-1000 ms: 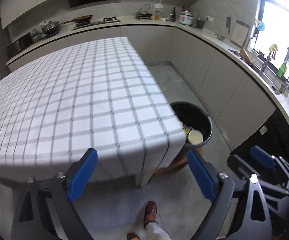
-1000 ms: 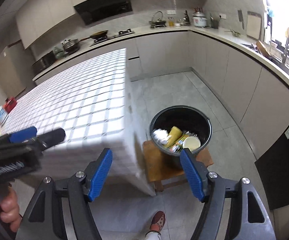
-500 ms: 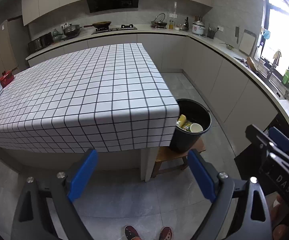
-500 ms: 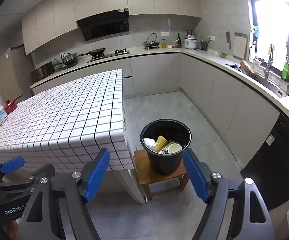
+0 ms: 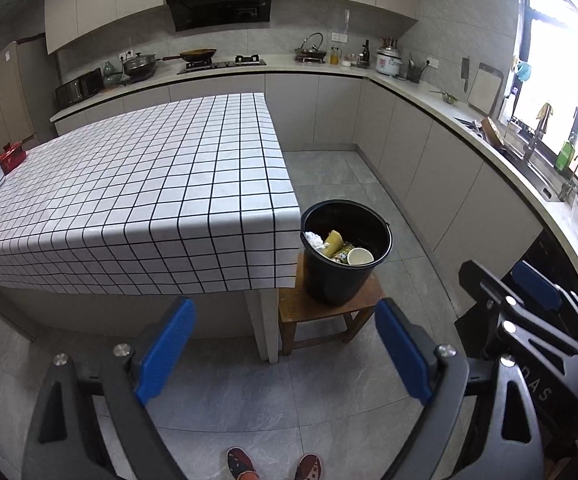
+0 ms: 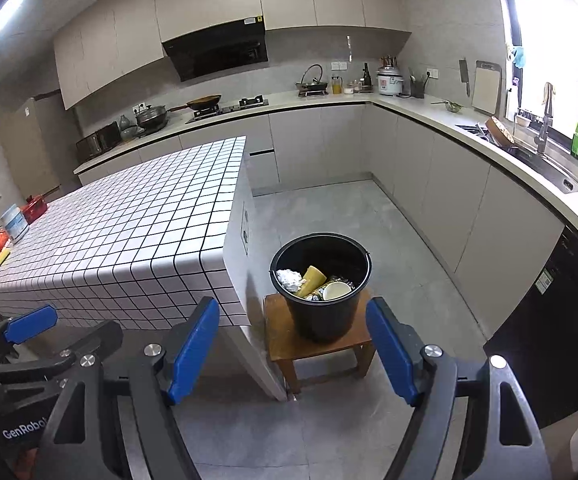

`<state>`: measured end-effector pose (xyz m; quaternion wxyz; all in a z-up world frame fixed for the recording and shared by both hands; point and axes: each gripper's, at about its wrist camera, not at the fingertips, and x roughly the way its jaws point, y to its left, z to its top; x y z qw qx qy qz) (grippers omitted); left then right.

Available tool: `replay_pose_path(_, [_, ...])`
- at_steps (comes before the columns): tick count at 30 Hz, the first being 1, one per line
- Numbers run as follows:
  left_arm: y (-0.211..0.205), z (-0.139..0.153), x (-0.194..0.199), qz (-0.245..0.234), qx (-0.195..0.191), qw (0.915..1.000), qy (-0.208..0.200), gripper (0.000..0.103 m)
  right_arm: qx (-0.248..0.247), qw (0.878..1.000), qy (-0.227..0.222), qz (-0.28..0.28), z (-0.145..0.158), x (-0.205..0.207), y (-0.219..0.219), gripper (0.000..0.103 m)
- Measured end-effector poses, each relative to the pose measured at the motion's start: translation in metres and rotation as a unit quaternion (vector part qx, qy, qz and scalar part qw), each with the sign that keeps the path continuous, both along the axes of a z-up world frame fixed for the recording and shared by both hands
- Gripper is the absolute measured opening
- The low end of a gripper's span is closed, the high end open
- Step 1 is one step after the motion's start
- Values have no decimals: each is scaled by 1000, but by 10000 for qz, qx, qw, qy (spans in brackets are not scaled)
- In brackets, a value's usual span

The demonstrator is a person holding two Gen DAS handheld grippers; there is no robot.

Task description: Collect trash

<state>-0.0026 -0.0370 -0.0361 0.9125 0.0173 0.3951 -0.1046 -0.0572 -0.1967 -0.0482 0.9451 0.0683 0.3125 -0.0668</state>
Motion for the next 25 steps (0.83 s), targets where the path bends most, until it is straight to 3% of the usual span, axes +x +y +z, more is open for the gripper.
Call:
replay_pose_path(15, [-2, 1, 6, 106, -6, 9999, 14, 92, 16, 10000, 6, 59, -1, 10, -4, 78])
replay_pose_path(25, [-5, 2, 13, -188, -100, 9997, -111, 92, 12, 10000, 70, -67, -5, 21, -6, 78])
